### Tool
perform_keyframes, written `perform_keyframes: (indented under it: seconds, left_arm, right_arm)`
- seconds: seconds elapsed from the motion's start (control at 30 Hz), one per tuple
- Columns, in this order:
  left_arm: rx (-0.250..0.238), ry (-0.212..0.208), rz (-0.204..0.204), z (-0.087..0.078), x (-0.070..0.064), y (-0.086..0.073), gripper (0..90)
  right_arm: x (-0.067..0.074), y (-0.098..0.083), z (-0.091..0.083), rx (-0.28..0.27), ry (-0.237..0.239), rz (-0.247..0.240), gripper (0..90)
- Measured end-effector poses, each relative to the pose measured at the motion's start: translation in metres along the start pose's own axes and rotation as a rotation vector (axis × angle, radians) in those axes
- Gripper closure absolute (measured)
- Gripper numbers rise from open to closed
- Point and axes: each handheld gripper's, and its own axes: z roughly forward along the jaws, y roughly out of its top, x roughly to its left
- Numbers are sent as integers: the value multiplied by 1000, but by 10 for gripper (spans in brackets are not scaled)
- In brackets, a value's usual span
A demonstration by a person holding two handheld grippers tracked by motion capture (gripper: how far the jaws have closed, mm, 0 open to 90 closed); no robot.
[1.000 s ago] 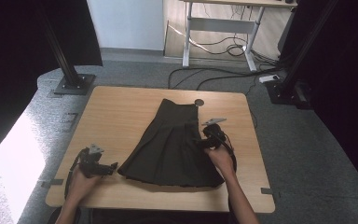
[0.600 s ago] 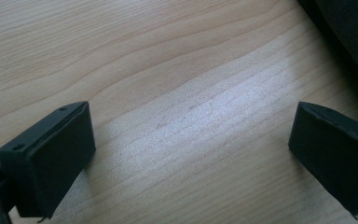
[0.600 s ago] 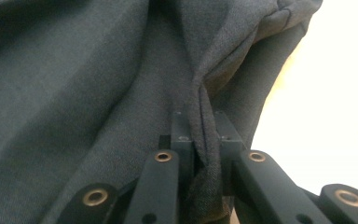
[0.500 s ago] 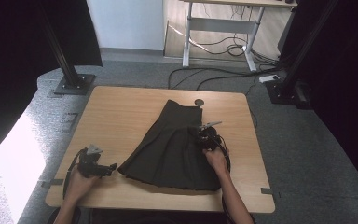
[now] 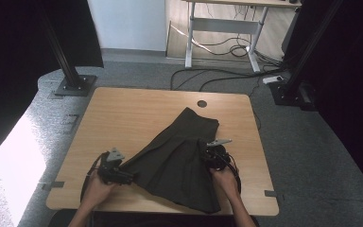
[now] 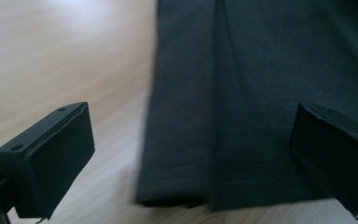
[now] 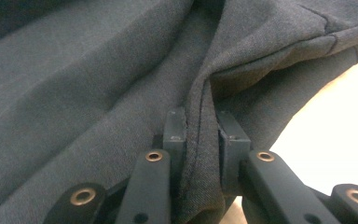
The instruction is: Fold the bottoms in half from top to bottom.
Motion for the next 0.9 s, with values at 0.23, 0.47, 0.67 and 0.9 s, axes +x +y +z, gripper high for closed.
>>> perform_keyframes:
  seconds: [0.23,0.47,0.67,0.9]
  left_arm:
    - [43,34,-52,23,19,-6,0]
    - [53,168,-50,38,56,17,0]
    - [77,221,-78,44,84,41,0]
    - [-50,183,-98,-17,60,36,8]
  right_arm:
    - [7,-12,-8,-5,13,-9,747]
    - [28,-25,-15,-19,58,-22,692]
    - [35,-20,-24,-31,67,-36,405]
    - [9,-7,-55,-67,5,-33,296]
